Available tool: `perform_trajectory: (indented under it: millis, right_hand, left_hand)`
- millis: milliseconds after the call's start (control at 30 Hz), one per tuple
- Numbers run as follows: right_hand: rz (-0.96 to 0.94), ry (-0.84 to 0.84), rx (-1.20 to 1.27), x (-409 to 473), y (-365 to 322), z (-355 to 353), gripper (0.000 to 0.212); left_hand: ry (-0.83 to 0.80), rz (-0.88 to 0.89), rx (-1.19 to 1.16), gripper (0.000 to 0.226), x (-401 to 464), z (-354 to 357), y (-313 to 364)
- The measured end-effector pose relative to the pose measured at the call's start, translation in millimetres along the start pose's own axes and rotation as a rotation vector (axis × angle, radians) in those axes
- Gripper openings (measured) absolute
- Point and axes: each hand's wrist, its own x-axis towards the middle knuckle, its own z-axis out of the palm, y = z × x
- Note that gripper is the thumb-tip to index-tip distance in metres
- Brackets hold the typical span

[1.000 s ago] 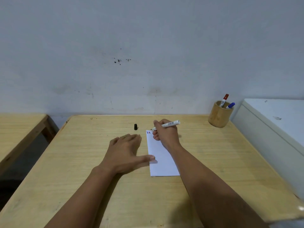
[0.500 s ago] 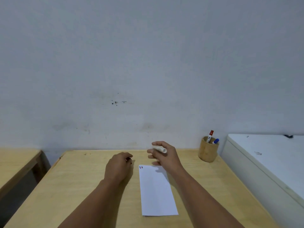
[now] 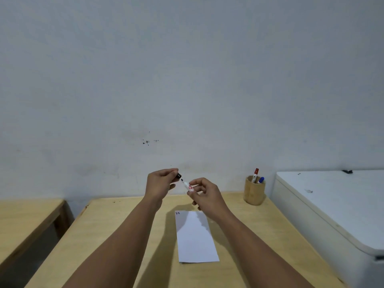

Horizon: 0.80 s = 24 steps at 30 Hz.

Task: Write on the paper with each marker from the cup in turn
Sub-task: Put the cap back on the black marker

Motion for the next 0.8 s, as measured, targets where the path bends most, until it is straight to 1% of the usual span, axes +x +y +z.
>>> perform_trajectory:
  millis: [267,433,500,600,667,800]
  right_hand:
    - [-0.001,0.038,0.017,-2.4,-5.7,-8.4,0.014]
    - [0.026,0.104,0.039,3.1,5.9,-16.9,0.015]
    - [0.047,0.127,0.046,4.1,13.7,-24.3,0.016]
    - [0.061,0.169,0.02,12.7,23.3,-50.6,0.019]
    - [0.051,0.247,-0.049,28.1,21.3,-80.7,0.02]
    - [-0.014,0.525,-0.113,66.7,10.4,-152.8,0.013]
  left_hand:
    - [-0.072,0.04,0.102,0.012,-12.0,14.7,6.1]
    - [-0.111,0.061,0.135,0.015,-15.5,33.3,-1.7]
    - [-0.154,0.051,0.147,0.021,-14.5,43.6,-6.4]
    - [-0.271,0.065,0.25,0.03,-4.3,68.4,-12.0]
    - [-0.324,0.103,0.312,0.042,6.1,94.2,-16.9]
    - [-0.351,0.144,0.488,0.062,29.4,153.2,-44.9]
